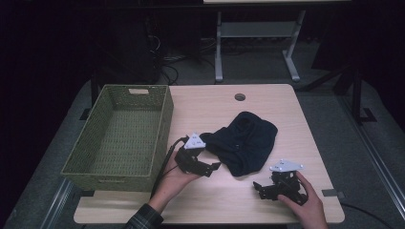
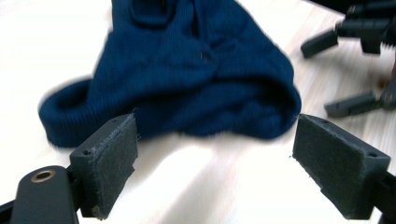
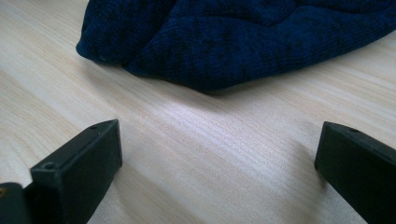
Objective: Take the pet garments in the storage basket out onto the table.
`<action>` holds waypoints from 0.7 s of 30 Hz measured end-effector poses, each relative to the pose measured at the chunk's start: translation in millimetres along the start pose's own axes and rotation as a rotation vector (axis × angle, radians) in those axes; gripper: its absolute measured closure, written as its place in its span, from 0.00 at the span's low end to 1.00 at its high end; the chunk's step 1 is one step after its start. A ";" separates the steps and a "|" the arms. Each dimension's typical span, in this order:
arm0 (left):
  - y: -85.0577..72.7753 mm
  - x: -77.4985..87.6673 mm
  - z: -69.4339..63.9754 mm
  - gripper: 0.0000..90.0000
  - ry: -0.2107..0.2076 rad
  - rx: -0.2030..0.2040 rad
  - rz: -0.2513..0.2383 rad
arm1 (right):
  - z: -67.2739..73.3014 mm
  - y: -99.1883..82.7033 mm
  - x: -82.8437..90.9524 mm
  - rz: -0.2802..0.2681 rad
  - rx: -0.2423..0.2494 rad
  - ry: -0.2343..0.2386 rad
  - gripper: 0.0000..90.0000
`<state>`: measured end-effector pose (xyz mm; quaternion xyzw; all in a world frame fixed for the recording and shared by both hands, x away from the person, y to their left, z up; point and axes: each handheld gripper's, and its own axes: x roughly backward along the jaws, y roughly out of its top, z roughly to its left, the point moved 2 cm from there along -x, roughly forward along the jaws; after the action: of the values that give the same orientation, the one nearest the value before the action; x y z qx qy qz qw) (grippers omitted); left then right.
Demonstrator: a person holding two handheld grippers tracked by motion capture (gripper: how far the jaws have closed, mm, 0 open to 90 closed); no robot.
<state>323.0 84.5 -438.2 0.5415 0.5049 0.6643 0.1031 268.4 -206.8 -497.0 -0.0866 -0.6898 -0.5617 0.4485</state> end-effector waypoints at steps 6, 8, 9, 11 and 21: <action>-26.5 0.7 -4.5 0.15 0.027 -0.003 0.055 | 0.0 0.0 0.0 0.001 0.000 0.000 0.00; -33.7 0.0 -4.8 0.15 0.032 -0.002 0.072 | -0.1 0.0 0.0 0.001 0.001 0.000 0.00; -37.2 -0.4 -5.0 0.15 0.041 -0.007 0.076 | -0.1 0.0 0.0 0.000 0.001 0.000 0.00; -45.9 -3.0 -5.4 0.15 0.058 -0.003 0.095 | -0.1 0.0 0.0 0.001 0.001 0.000 0.00; -58.0 -9.4 -5.7 0.14 0.088 -0.041 0.135 | 0.0 0.0 0.0 0.000 0.001 0.000 0.00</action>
<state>298.2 102.1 -488.8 0.5422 0.4577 0.7031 0.0469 268.4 -206.8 -497.0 -0.0867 -0.6901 -0.5613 0.4485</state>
